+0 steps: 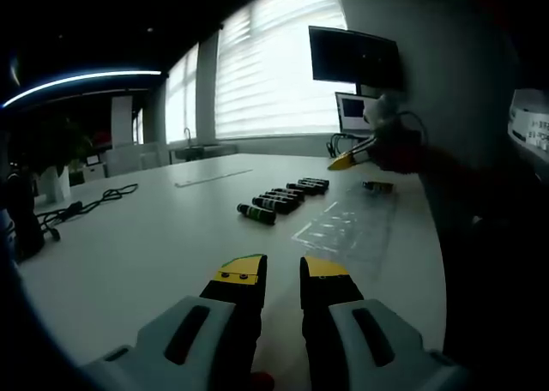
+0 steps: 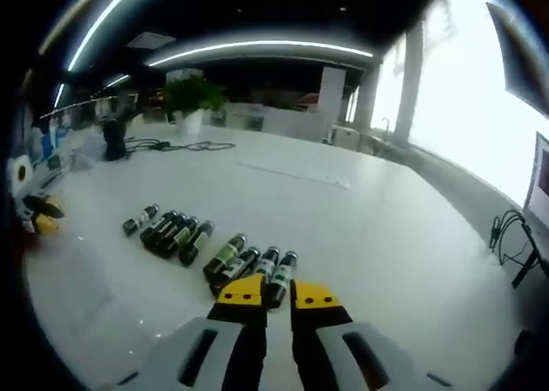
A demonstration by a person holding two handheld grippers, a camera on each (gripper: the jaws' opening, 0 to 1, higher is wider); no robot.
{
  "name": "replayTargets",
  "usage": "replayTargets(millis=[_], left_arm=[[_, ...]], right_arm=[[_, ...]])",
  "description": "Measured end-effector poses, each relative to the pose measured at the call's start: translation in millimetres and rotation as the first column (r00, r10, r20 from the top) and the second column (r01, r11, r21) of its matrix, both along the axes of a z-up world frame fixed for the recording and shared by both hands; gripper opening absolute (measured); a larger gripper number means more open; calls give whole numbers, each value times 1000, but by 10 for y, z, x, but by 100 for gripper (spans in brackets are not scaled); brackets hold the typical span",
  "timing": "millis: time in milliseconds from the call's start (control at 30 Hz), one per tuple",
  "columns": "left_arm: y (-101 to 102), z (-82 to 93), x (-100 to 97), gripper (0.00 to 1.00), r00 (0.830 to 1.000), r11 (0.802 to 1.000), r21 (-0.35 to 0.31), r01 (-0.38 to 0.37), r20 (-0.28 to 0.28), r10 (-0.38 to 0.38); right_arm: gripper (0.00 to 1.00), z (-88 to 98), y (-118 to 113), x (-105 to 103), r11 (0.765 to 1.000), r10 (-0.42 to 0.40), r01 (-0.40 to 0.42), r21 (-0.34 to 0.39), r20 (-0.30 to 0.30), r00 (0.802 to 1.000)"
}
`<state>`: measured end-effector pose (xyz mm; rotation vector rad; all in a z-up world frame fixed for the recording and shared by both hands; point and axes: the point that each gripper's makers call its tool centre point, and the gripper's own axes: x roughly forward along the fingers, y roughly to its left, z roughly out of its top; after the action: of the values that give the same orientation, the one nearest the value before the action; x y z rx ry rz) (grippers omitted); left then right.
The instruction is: Grip medicine bottles put into box
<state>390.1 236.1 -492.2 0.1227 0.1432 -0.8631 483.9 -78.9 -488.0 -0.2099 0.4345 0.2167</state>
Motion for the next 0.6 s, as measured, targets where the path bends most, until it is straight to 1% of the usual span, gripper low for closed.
replayTargets(millis=[167,333,400,500,600], left_arm=[[-5,-5,-1,10,1000,1000,4,-1,0,1],[-6,-3,-1,10,1000,1000,3,-1,0,1],[-8,-3,-3,10,1000,1000,3,-1,-1,1],[-9,-4,-2,10,1000,1000,4,-1,-1,1],[-9,-3,-2,10,1000,1000,4,-1,0,1]], right_arm=[[7,-16,-27,84,1000,4,-4,1,-10,1000],[8,-94,-45,174,1000,1,0,23,-56,998],[9,-110,-49,195,999,-3,5,32,-63,998],[9,-131,-66,255,1000,-8,9,22,-66,998],[9,-163,-76,302,1000,-10,12,17,-88,996]])
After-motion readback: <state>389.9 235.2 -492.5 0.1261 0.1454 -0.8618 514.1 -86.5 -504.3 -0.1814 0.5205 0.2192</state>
